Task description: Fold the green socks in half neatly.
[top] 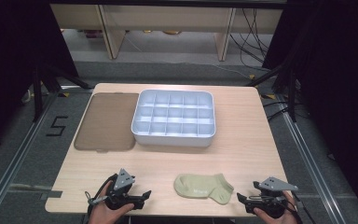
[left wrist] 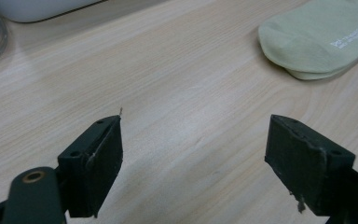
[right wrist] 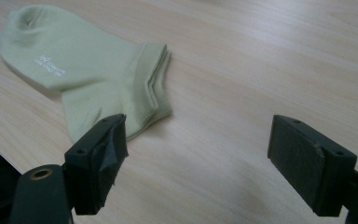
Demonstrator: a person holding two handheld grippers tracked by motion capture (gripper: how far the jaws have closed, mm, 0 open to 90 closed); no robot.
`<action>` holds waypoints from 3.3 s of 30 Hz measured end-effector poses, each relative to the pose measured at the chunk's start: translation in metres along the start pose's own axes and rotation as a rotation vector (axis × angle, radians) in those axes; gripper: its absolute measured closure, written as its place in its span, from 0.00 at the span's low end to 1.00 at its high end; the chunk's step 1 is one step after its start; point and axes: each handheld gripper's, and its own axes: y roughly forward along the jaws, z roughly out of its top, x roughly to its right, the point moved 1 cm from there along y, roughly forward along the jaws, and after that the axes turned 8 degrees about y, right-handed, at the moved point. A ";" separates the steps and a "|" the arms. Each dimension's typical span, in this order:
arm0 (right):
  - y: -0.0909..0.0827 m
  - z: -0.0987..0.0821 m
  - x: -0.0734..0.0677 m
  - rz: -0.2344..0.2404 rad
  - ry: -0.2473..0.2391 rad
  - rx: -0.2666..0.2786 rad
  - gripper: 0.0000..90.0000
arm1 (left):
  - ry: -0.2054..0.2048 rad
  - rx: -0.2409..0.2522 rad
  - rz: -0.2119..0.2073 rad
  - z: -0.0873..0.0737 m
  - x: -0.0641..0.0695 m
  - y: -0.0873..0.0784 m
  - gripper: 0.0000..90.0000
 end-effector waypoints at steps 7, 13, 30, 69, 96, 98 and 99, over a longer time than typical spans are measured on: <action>0.001 0.000 -0.001 0.020 0.002 0.011 0.23 | -0.005 0.031 -0.076 0.004 0.006 0.003 0.17; 0.000 0.000 0.001 0.009 -0.002 0.021 0.24 | -0.020 0.045 -0.091 0.012 0.013 0.011 0.17; 0.001 0.002 0.002 0.016 -0.011 0.036 0.25 | 0.048 0.016 -0.152 0.047 0.033 0.048 0.22; -0.001 0.003 -0.005 0.047 -0.021 0.052 0.27 | 0.130 -0.049 -0.147 0.059 0.057 0.085 0.85; 0.004 0.014 -0.024 0.187 -0.061 0.076 0.51 | 0.038 -0.010 -0.243 0.061 0.042 0.052 0.92; 0.006 0.015 -0.028 0.197 -0.092 0.074 0.55 | 0.032 -0.011 -0.239 0.059 0.037 0.047 0.92; 0.006 0.016 -0.031 0.196 -0.078 0.067 0.58 | 0.022 -0.009 -0.236 0.057 0.035 0.046 0.92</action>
